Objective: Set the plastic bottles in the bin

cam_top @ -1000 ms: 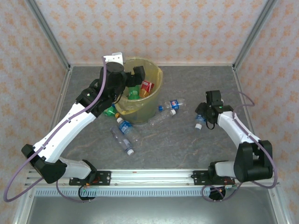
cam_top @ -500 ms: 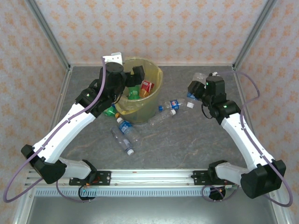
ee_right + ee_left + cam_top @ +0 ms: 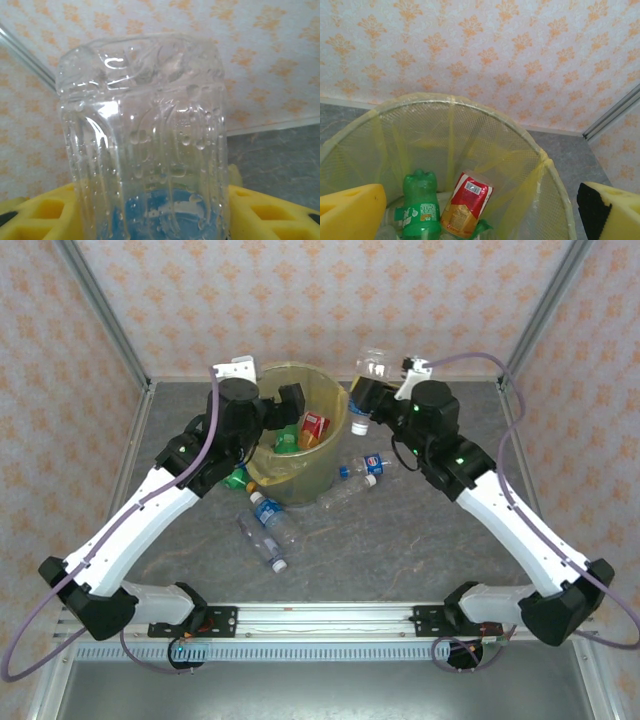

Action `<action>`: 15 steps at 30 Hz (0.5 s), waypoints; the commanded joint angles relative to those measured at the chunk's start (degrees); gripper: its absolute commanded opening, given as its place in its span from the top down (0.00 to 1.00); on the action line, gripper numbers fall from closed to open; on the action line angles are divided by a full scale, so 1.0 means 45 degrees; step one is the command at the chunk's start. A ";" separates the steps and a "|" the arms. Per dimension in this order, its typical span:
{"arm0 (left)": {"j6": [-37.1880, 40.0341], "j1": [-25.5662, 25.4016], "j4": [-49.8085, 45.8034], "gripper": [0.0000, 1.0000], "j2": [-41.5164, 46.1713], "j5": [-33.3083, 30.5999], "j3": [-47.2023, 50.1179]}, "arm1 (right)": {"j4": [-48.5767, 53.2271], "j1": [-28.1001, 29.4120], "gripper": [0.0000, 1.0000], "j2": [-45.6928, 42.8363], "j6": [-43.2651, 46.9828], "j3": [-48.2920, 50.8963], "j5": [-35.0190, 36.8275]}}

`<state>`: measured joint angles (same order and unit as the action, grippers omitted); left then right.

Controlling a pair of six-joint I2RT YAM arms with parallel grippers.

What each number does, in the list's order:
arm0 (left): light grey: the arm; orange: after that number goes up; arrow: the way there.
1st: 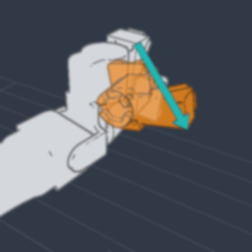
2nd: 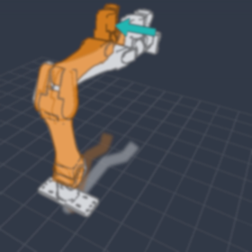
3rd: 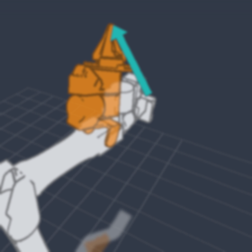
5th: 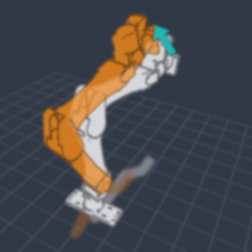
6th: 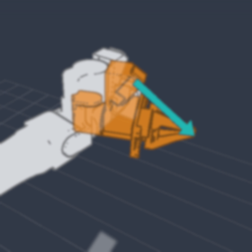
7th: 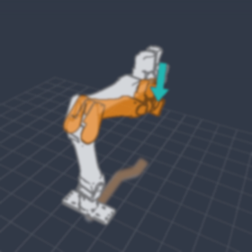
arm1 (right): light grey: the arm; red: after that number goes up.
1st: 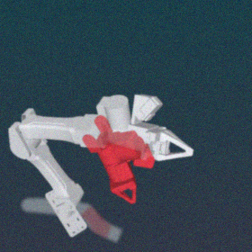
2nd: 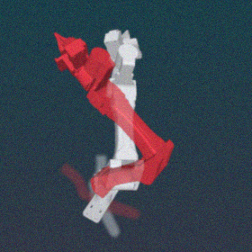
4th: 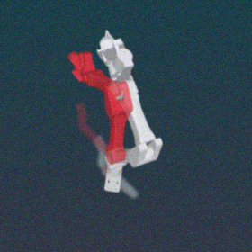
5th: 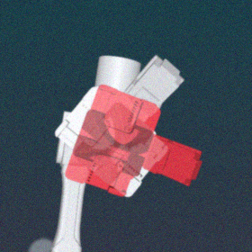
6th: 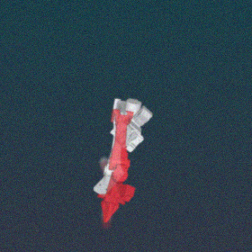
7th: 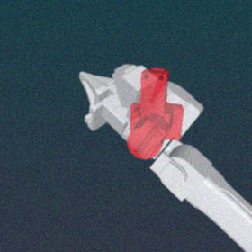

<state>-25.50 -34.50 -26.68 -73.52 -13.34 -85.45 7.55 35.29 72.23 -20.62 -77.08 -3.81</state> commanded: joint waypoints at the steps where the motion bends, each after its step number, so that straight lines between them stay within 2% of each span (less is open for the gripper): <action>1: -0.0134 -0.0008 -0.0135 0.01 0.0513 -0.0652 0.0215 | -0.0839 0.0605 0.42 0.0743 0.0853 -0.0957 0.0464; 15: -0.0492 0.0011 -0.0195 0.01 0.2297 -0.3565 0.0983 | -0.0640 0.2646 0.43 0.4003 0.2234 -0.3378 0.0314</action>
<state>-26.87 -34.50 -26.94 -65.25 -23.75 -82.02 5.63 45.91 88.82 -13.02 -89.03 -2.39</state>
